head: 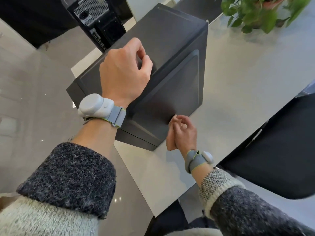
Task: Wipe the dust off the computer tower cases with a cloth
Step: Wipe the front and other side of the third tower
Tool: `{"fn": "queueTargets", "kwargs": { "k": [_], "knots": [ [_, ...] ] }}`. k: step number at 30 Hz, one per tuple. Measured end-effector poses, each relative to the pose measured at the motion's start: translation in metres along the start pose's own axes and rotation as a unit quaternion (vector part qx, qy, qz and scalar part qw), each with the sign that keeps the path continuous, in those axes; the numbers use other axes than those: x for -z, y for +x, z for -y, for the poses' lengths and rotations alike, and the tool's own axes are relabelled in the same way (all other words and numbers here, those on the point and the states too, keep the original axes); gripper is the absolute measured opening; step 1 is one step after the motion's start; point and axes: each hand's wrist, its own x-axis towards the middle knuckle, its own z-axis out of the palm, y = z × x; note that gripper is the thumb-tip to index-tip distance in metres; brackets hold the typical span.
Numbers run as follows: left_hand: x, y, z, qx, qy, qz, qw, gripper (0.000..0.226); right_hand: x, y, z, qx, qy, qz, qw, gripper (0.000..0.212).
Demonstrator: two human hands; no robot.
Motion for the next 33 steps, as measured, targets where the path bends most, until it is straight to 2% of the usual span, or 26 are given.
{"fn": "queueTargets", "kwargs": {
  "k": [4,8,10,13,16,19,21,23,27,33],
  "knots": [
    [0.011,-0.008,0.003,-0.021,-0.035,0.020,0.999,0.019,0.002,0.008,-0.011,-0.074,-0.059,0.021,0.995,0.011],
    [0.029,-0.024,0.019,-0.076,-0.054,0.076,0.993,0.020,-0.009,-0.014,0.014,0.023,-0.009,-0.016,1.000,0.011],
    [0.038,-0.035,0.024,-0.117,-0.065,0.097,0.986,0.020,-0.020,-0.019,0.012,0.032,-0.022,-0.034,0.999,0.012],
    [0.042,-0.045,0.030,-0.182,-0.068,0.115,0.974,0.022,-0.034,-0.007,-0.005,-0.049,-0.059,-0.063,0.995,0.007],
    [0.037,-0.048,0.036,-0.212,-0.078,0.100,0.969,0.022,-0.033,-0.008,-0.010,-0.102,-0.053,-0.051,0.992,0.017],
    [0.033,-0.049,0.040,-0.217,-0.095,0.083,0.968,0.022,-0.037,-0.030,0.007,-0.033,0.025,-0.086,0.995,0.011],
    [0.032,-0.050,0.039,-0.218,-0.094,0.072,0.969,0.022,-0.043,-0.039,0.007,0.018,0.026,-0.103,0.994,0.009],
    [0.031,-0.053,0.039,-0.223,-0.090,0.068,0.968,0.022,-0.051,-0.041,-0.005,0.009,-0.005,-0.142,0.990,0.008],
    [0.033,-0.051,0.040,-0.231,-0.080,0.069,0.967,0.023,-0.047,-0.031,-0.020,-0.077,-0.088,-0.102,0.988,0.018],
    [0.031,-0.048,0.040,-0.235,-0.094,0.079,0.964,0.024,-0.053,-0.048,0.000,0.046,0.011,-0.187,0.981,0.008]
  ]
}}
